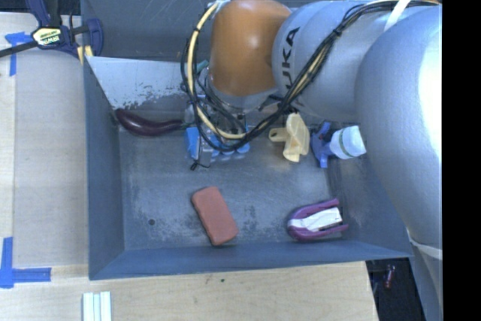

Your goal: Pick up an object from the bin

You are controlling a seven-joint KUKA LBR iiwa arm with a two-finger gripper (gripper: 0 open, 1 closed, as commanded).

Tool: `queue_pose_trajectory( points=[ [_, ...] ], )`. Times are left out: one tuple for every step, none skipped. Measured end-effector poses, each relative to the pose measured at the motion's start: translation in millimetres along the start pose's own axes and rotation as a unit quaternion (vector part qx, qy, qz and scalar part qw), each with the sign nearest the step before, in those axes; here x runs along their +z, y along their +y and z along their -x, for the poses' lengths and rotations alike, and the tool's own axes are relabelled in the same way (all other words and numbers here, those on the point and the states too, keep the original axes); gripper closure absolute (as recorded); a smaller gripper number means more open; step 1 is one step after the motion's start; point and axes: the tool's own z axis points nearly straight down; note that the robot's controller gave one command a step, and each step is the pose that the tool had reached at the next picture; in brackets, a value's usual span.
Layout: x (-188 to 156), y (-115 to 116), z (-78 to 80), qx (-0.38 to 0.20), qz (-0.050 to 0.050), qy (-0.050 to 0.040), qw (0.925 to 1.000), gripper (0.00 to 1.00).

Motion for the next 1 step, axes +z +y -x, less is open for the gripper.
queue_pose_trajectory(
  points=[
    [-5.0,-0.7,2.2,0.002,0.001,-0.0041,1.0000,0.00]
  ],
)
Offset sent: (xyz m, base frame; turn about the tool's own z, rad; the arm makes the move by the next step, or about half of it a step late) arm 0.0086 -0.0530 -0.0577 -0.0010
